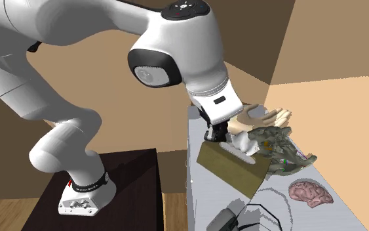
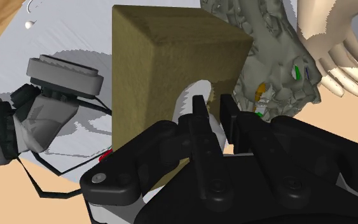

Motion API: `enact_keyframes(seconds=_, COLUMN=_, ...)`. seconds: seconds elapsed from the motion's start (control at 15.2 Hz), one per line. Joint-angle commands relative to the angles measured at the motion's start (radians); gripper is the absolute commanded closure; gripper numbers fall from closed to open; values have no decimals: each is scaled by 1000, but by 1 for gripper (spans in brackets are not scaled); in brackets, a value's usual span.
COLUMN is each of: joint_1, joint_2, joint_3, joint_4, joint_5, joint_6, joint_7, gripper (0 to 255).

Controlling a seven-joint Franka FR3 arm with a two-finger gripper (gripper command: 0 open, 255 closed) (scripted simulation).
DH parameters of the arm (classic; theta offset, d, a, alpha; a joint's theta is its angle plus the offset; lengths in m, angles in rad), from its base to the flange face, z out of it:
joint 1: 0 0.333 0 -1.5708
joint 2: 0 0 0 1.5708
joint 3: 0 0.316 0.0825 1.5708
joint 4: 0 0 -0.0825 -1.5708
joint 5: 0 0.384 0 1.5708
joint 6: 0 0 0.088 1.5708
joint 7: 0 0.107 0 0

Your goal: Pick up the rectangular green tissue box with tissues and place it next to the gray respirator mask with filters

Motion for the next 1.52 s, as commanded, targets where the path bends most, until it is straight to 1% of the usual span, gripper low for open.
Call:
enact_keyframes(seconds=0.0, joint_1=1, joint_2=4, joint_3=-2, joint_4=-24, joint_5=6, joint_6=26, joint_7=-12, gripper=255)
enact_keyframes(seconds=0.79, joint_1=17, joint_2=49, joint_3=-10, joint_4=-144, joint_5=53, joint_6=184, joint_7=-80, gripper=255)
enact_keyframes(seconds=1.45, joint_1=42, joint_2=117, joint_3=-23, joint_4=-220, joint_5=118, joint_6=318, joint_7=-157, gripper=255)
